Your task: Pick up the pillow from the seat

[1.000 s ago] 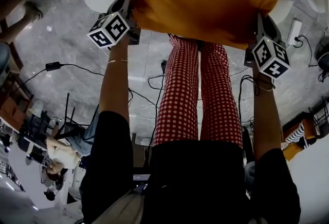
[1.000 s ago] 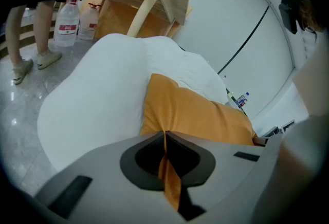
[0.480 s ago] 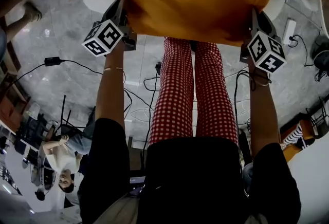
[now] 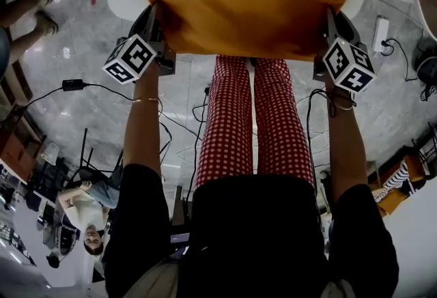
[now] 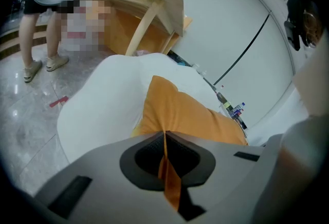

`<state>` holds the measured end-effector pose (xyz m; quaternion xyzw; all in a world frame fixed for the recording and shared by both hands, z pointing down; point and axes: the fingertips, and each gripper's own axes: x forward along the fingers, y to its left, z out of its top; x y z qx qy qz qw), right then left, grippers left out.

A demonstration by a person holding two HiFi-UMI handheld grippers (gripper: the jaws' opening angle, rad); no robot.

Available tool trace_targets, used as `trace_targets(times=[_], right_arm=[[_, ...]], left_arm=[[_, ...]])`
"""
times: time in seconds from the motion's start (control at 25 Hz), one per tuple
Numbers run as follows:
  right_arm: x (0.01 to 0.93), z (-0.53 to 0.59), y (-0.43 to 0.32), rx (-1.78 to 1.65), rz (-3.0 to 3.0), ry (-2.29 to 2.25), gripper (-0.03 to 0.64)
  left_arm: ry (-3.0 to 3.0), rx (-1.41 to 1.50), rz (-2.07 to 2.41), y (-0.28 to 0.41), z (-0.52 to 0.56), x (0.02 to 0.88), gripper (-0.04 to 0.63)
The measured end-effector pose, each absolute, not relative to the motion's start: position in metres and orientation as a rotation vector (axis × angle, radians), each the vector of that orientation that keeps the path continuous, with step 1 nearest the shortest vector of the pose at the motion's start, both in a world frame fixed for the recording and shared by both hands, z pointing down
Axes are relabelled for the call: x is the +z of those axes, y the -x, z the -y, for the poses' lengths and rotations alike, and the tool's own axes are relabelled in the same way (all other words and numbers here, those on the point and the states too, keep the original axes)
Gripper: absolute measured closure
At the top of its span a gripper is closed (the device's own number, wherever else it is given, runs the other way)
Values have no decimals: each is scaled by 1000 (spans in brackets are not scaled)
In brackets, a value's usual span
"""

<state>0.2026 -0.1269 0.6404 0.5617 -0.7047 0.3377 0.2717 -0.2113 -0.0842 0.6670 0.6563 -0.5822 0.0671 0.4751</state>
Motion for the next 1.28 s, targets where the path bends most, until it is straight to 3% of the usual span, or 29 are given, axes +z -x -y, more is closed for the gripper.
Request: trace_targets(times=[1.28], right_arm=[[569, 132, -223, 923, 1966, -1606, 554]], left_arm=[[-1586, 79, 1443, 199, 81, 590, 580]])
